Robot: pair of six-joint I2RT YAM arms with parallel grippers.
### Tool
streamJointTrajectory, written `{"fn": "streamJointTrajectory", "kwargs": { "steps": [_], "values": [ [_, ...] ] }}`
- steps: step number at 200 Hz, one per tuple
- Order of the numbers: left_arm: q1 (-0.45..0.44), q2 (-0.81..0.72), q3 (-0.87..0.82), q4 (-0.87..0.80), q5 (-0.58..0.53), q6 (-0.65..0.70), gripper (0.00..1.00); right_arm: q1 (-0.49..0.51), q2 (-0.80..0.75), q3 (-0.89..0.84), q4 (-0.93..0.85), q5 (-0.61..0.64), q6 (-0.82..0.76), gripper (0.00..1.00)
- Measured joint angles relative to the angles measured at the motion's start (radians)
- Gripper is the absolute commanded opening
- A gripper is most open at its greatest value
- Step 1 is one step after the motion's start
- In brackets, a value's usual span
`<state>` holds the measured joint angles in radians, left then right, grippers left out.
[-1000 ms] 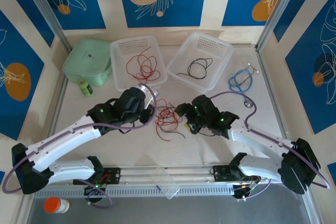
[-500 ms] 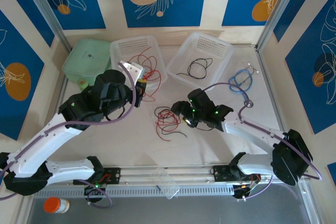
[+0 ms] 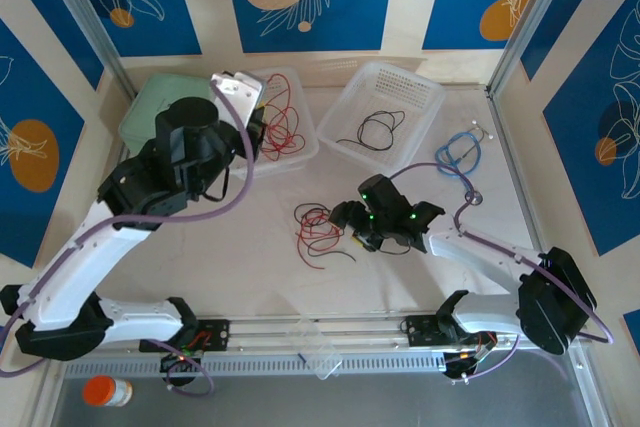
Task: Untangle the cables
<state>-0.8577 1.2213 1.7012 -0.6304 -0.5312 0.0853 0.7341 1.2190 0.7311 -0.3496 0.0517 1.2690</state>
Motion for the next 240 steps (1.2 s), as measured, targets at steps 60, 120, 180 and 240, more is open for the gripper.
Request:
{"fn": "streamJointTrajectory", "kwargs": {
  "steps": [60, 120, 180, 240],
  "values": [
    [0.262, 0.19, 0.003, 0.099, 0.059, 0.036, 0.01, 0.034, 0.042, -0.02, 0.012, -0.004, 0.023, 0.75],
    [0.425, 0.3, -0.006, 0.212, 0.21, -0.027, 0.0, 0.099, 0.072, -0.029, 0.099, 0.002, 0.104, 0.75],
    [0.528, 0.461, -0.09, 0.299, 0.322, -0.113, 0.0, 0.147, 0.142, -0.025, 0.137, 0.026, 0.148, 0.73],
    [0.534, 0.575, -0.182, 0.352, 0.409, -0.194, 0.03, 0.193, 0.148, 0.011, 0.158, 0.108, 0.198, 0.67]
  ]
}}
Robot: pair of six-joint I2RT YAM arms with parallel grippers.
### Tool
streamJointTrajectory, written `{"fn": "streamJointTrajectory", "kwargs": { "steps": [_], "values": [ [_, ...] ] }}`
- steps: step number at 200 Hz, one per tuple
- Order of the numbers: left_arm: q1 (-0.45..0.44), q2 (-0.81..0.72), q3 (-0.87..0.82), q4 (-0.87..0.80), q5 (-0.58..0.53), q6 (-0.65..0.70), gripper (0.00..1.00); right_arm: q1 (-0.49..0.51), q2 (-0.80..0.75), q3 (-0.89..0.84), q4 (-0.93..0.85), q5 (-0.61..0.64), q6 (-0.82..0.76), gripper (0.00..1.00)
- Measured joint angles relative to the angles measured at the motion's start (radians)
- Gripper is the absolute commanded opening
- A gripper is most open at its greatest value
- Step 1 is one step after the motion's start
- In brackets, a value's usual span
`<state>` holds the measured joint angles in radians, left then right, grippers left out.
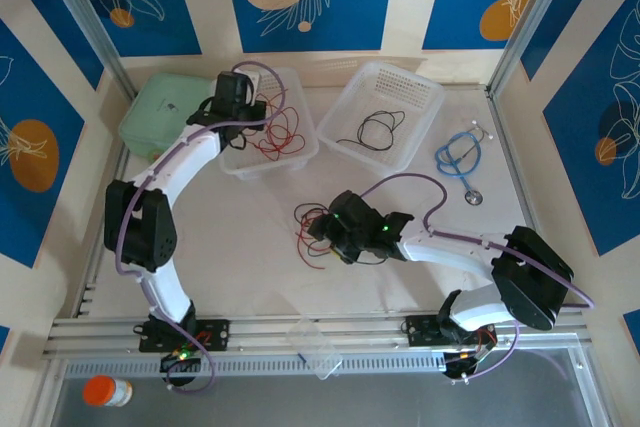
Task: Untangle the cables
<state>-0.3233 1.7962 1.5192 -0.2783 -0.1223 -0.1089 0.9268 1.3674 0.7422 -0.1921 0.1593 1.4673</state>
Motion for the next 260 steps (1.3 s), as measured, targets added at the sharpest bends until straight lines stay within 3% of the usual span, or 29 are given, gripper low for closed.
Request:
{"fn": "streamJointTrajectory", "kwargs": {
  "steps": [61, 90, 113, 145, 175, 219, 260],
  "values": [
    [0.0, 0.059, -0.039, 0.014, 0.059, -0.074, 0.13, 0.01, 0.069, 0.033, 0.01, 0.059, 0.039, 0.42],
    [0.0, 0.082, -0.039, 0.009, 0.075, -0.089, 0.3, 0.01, 0.111, 0.061, 0.018, 0.074, 0.043, 0.34],
    [0.0, 0.085, -0.043, 0.006, 0.09, -0.101, 0.5, 0.014, 0.131, 0.079, 0.025, 0.082, 0.041, 0.27],
    [-0.002, 0.027, -0.088, -0.005, 0.101, -0.098, 0.6, 0.017, 0.158, 0.092, 0.032, 0.086, 0.041, 0.17],
    [-0.015, -0.097, -0.088, -0.042, 0.1, -0.084, 0.64, 0.021, 0.163, 0.093, 0.032, 0.094, 0.031, 0.0],
    [-0.091, -0.351, -0.1, -0.082, 0.087, -0.065, 0.66, 0.023, 0.16, 0.116, 0.016, 0.108, -0.003, 0.0],
    [-0.177, -0.55, -0.266, -0.11, 0.08, -0.075, 0.61, 0.023, 0.09, 0.201, -0.057, 0.132, -0.105, 0.0]
  ]
}}
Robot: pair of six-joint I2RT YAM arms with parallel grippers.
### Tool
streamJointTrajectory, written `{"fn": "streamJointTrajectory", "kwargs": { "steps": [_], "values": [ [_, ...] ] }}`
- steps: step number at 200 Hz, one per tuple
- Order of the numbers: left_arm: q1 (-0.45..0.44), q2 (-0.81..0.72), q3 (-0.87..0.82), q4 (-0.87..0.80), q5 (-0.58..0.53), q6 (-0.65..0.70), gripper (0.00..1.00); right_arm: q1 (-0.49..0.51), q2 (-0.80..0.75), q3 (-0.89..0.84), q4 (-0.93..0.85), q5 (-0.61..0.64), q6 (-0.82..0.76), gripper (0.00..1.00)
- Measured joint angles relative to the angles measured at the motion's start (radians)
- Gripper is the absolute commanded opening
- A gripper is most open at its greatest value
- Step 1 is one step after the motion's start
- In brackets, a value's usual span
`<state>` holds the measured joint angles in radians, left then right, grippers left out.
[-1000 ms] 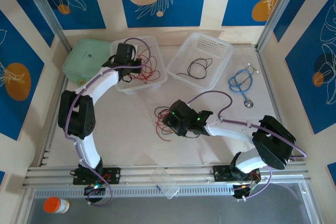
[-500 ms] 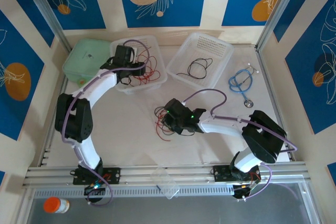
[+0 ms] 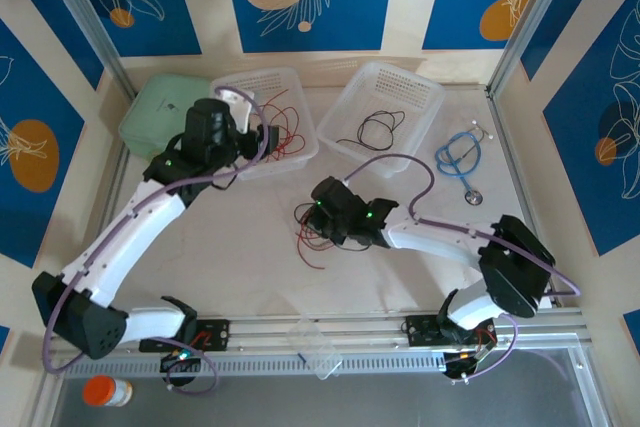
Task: Untangle the cables
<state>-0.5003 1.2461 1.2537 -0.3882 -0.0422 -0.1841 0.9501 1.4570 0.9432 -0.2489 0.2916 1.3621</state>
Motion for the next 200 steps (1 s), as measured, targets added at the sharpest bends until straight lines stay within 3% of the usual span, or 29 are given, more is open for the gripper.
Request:
{"fn": "streamJointTrajectory", "kwargs": {
  "steps": [45, 89, 155, 200],
  "values": [
    [-0.068, -0.055, -0.182, -0.039, -0.018, -0.046, 0.57, 0.0, -0.161, 0.082, -0.094, 0.075, -0.11, 0.0],
    [-0.092, -0.128, -0.262, -0.055, -0.031, -0.079, 0.57, -0.061, -0.209, 0.208, -0.192, 0.091, -0.24, 0.0],
    [-0.098, -0.143, -0.268, -0.055, -0.033, -0.105, 0.57, -0.357, -0.221, 0.405, -0.263, -0.034, -0.43, 0.0],
    [-0.11, -0.142, -0.268, -0.055, -0.027, -0.115, 0.57, -0.576, -0.075, 0.586, -0.288, -0.205, -0.53, 0.0]
  ]
}}
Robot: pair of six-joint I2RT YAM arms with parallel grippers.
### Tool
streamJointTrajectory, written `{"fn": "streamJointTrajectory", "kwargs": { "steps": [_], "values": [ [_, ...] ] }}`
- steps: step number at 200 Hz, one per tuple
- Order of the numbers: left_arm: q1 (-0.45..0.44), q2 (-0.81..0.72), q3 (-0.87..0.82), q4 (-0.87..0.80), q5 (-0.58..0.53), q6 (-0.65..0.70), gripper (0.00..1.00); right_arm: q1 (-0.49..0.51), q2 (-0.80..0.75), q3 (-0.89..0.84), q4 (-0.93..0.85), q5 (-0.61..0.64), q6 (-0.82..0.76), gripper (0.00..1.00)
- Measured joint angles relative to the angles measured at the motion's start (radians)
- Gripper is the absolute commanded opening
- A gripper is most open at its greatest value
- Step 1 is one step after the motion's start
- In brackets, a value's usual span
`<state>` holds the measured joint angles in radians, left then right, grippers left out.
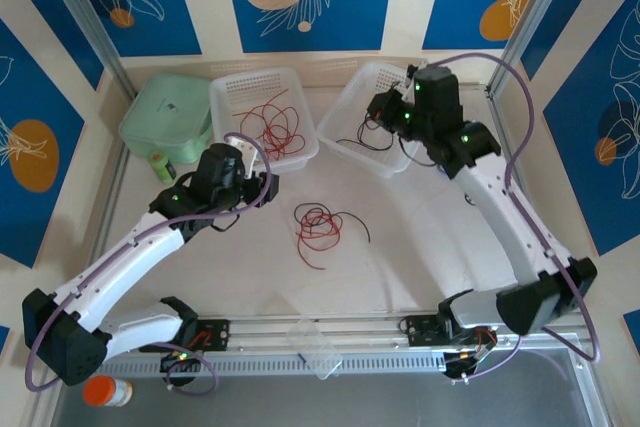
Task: Untangle the cables
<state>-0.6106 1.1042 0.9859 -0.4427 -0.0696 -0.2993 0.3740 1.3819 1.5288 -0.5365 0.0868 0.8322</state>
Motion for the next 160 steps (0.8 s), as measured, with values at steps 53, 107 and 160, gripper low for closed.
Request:
{"fn": "streamJointTrajectory", "kwargs": {
  "steps": [53, 107, 160],
  "values": [
    [-0.022, 0.027, 0.0, -0.001, 0.018, -0.008, 0.56, -0.162, 0.336, 0.181, -0.004, -0.185, -0.052, 0.0],
    [-0.045, 0.032, 0.0, -0.001, 0.021, -0.008, 0.56, -0.204, 0.667, 0.351, -0.018, -0.275, -0.052, 0.0],
    [-0.071, 0.058, 0.0, -0.02, 0.021, -0.008, 0.56, -0.196, 0.817, 0.402, -0.027, -0.288, -0.051, 0.0]
  ]
}}
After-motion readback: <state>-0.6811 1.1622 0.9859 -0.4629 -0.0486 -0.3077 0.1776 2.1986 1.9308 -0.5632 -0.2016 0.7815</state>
